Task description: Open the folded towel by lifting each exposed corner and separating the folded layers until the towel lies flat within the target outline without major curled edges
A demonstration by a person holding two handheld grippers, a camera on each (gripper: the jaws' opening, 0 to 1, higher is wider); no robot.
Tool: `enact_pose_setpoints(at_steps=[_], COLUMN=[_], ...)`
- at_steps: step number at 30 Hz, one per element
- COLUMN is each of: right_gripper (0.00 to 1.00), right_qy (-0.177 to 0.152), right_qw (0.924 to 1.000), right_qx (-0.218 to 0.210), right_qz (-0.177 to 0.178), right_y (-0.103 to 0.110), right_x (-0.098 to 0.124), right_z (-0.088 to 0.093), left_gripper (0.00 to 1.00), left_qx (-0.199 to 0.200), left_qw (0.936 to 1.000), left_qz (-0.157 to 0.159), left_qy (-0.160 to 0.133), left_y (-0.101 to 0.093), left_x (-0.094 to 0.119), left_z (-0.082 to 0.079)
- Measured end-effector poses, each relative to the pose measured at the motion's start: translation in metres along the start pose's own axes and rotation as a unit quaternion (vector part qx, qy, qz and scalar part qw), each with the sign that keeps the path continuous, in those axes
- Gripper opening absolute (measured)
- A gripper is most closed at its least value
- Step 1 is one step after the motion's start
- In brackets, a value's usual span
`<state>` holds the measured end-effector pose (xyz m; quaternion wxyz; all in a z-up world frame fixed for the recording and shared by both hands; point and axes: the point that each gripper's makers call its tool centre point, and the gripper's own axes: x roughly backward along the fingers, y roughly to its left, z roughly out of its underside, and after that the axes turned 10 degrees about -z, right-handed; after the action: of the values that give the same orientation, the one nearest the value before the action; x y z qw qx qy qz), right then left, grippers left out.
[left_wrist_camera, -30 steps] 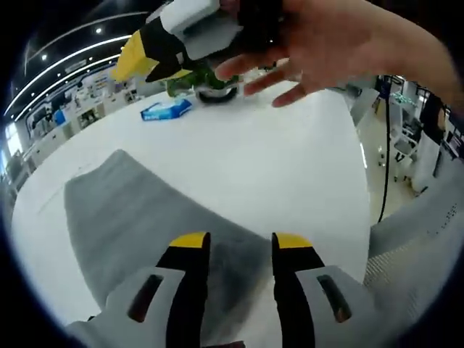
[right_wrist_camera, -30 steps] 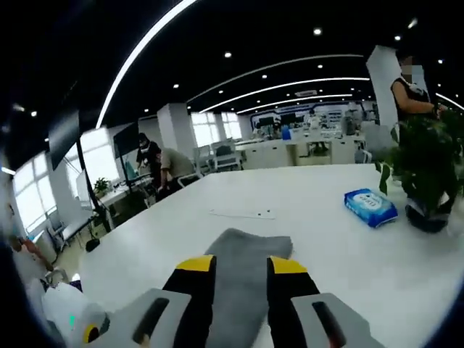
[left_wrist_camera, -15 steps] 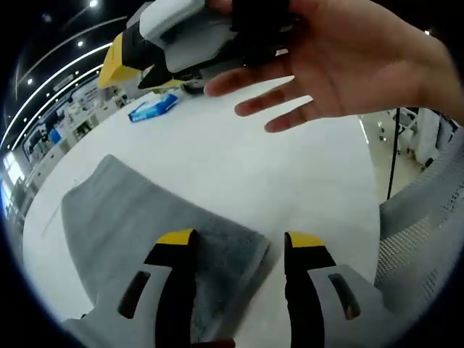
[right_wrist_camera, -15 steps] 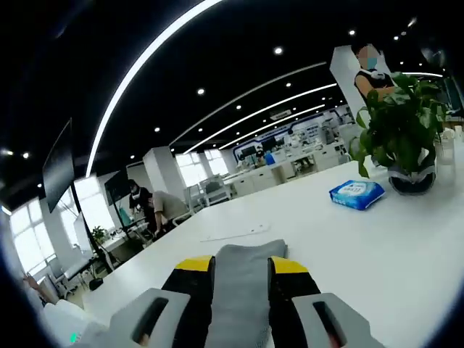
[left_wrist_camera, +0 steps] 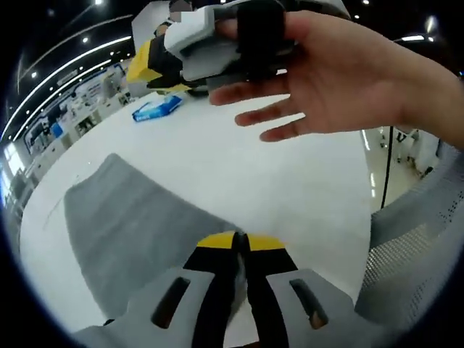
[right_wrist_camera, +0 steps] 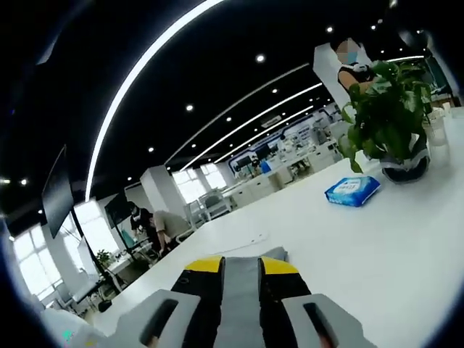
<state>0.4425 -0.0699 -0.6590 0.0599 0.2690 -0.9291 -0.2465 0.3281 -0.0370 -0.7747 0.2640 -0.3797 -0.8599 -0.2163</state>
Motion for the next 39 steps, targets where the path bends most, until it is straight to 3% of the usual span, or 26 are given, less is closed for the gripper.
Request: enact_pose_setpoints(at_steps=[4, 8, 14, 17, 20, 26, 34, 39], right_gripper=[0.13, 0.13, 0.13, 0.13, 0.11, 0.11, 0.06, 0.04], right_qy=[0.049, 0.061, 0.067, 0.081, 0.117, 0.145, 0.221, 0.281], right_qw=[0.9979, 0.9963, 0.9962, 0.9949, 0.9905, 0.9881, 0.9738, 0.9543], right_qx=[0.037, 0.058, 0.051, 0.053, 0.062, 0.046, 0.053, 0.100], right_qz=[0.018, 0.018, 0.022, 0.025, 0.037, 0.024, 0.011, -0.009], right_y=[-0.007, -0.004, -0.006, -0.006, -0.011, -0.010, -0.005, 0.006], right_x=[0.000, -0.001, 0.001, 0.002, 0.006, 0.002, -0.001, -0.002], right_z=[0.016, 0.018, 0.022, 0.029, 0.044, 0.063, 0.104, 0.137], left_gripper=[0.03, 0.02, 0.02, 0.02, 0.02, 0.02, 0.02, 0.02], left_qx=[0.030, 0.070, 0.101, 0.120, 0.125, 0.150, 0.184, 0.203], left_qw=[0.9995, 0.9968, 0.9915, 0.9887, 0.9857, 0.9783, 0.9655, 0.9567], left_qz=[-0.012, -0.034, -0.071, -0.079, -0.099, -0.126, -0.164, -0.188], left_qy=[-0.004, -0.018, -0.041, -0.044, -0.054, -0.069, -0.084, -0.091], left_y=[0.012, 0.031, 0.064, 0.076, 0.092, 0.116, 0.146, 0.164], left_x=[0.006, 0.019, 0.037, 0.043, 0.053, 0.070, 0.090, 0.105], left_z=[-0.006, -0.016, -0.024, -0.025, -0.024, -0.024, -0.016, -0.006])
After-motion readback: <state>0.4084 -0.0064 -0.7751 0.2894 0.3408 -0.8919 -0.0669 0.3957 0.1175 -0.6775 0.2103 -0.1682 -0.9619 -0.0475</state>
